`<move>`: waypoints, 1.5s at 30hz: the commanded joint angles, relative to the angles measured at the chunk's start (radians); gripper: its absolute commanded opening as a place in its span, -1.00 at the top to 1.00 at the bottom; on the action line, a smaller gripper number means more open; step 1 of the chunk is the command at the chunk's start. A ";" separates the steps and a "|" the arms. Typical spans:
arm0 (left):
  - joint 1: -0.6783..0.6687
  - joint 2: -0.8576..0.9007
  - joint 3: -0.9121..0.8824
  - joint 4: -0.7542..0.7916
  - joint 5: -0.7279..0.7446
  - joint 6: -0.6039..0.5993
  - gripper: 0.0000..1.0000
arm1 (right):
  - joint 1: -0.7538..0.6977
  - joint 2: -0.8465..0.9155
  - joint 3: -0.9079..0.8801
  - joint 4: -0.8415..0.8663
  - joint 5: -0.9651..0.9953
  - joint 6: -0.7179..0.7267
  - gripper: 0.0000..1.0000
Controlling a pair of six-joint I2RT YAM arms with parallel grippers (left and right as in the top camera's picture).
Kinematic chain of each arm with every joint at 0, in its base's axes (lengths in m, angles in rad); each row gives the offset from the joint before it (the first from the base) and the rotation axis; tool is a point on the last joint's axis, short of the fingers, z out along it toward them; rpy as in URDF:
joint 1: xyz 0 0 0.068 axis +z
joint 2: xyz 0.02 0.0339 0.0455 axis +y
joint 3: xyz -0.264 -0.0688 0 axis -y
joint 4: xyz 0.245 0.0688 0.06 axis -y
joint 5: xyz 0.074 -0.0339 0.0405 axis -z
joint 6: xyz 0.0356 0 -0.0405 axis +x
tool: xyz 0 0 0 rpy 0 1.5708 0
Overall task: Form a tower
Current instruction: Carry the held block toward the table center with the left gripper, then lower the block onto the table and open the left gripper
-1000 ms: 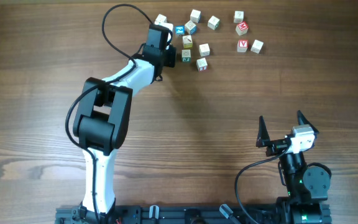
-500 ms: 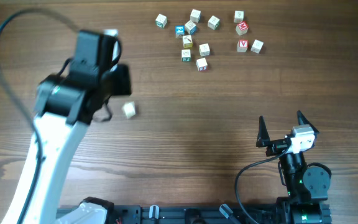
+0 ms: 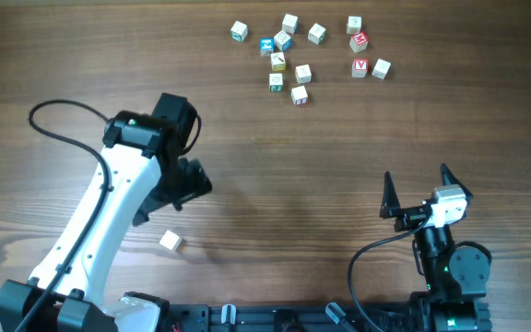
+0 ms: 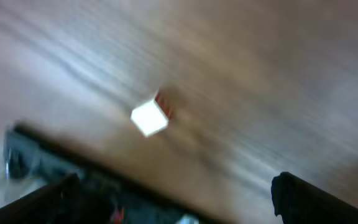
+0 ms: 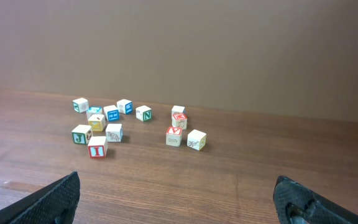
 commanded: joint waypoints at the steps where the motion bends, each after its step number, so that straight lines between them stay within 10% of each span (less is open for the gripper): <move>1: -0.001 -0.019 -0.020 -0.064 0.053 -0.064 -1.00 | 0.004 -0.007 -0.001 0.005 -0.001 0.008 -1.00; 6: 0.039 -0.018 -0.229 0.172 0.236 0.059 -1.00 | 0.004 -0.007 -0.001 0.005 -0.001 0.008 -0.99; 11: 0.158 -0.018 -0.338 0.226 0.132 -0.304 -1.00 | 0.004 -0.007 -0.001 0.005 -0.001 0.007 -0.99; 23: 0.167 -0.018 -0.503 0.383 0.117 -0.555 -1.00 | 0.004 -0.007 -0.001 0.005 -0.001 0.008 -0.99; 26: 0.167 -0.018 -0.547 0.487 0.111 -0.555 -0.69 | 0.004 -0.007 -0.001 0.005 0.000 0.008 -0.99; 28: 0.167 -0.018 -0.558 0.517 0.111 -0.555 0.20 | 0.004 -0.007 -0.001 0.005 -0.001 0.008 -1.00; 31: 0.167 -0.018 -0.558 0.521 0.110 -0.530 0.31 | 0.004 -0.007 -0.001 0.005 -0.001 0.007 -0.99; 45: 0.167 -0.018 -0.458 0.863 0.050 0.486 0.18 | 0.004 -0.007 -0.001 0.005 -0.001 0.008 -0.99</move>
